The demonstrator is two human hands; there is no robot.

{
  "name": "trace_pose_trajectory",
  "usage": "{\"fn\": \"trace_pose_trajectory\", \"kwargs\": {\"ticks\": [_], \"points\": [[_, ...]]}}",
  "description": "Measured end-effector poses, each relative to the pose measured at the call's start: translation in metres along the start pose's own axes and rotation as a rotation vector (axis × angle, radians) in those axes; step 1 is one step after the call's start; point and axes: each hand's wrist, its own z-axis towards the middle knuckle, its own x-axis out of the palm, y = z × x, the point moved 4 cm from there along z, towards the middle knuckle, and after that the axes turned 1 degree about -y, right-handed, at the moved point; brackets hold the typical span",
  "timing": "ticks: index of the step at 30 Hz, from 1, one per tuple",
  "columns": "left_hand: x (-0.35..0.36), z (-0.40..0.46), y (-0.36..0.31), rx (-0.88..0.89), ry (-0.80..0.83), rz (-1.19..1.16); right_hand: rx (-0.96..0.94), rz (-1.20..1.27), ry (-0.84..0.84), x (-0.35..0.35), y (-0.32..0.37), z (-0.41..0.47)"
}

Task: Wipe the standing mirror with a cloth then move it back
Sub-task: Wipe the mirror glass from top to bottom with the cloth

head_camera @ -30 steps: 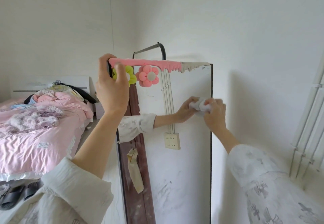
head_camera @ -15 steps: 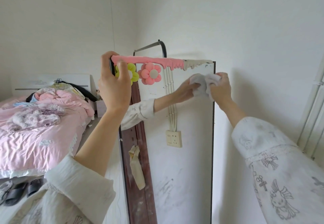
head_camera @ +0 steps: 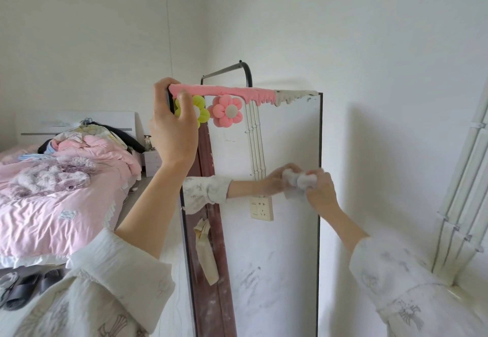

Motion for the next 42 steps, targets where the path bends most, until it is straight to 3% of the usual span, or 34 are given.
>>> {"fn": "trace_pose_trajectory", "kwargs": {"ticks": [3,6,12,20,22,27,30,32,34,38,40,42], "points": [[0.001,0.000,0.001,-0.001,0.000,-0.017,0.070,0.288,-0.083,-0.019,0.036,0.034],[0.002,0.001,0.002,0.005,-0.001,-0.021,-0.014,0.350,-0.084,-0.033,0.077,0.061],[0.002,0.002,0.004,-0.001,0.004,-0.011,-0.207,0.241,-0.017,-0.017,0.095,0.041],[-0.002,0.003,0.003,-0.007,0.005,-0.011,-0.172,-0.028,0.308,0.024,0.020,-0.057],[-0.001,0.002,0.002,-0.007,0.013,-0.023,-0.178,-0.043,0.239,0.013,0.025,-0.047],[0.002,-0.001,-0.002,0.013,0.023,-0.050,-0.080,0.081,-0.121,-0.020,0.057,0.018],[0.005,-0.002,0.002,-0.019,0.012,-0.042,-0.136,0.124,-0.146,-0.022,0.085,0.045],[0.019,-0.009,0.003,-0.025,0.114,-0.047,-0.199,0.110,-0.145,-0.018,0.096,0.045],[0.029,-0.019,-0.001,-0.012,0.236,-0.005,-0.233,0.098,-0.098,-0.010,0.098,0.034],[0.002,0.006,0.010,0.030,0.019,-0.012,-0.402,0.103,0.058,0.010,0.096,-0.025],[0.001,0.008,0.009,0.022,-0.007,-0.021,-0.529,0.017,0.180,0.023,0.084,-0.061],[0.003,0.005,0.007,0.008,-0.007,-0.025,-0.487,-0.084,0.329,0.033,0.064,-0.081]]}}
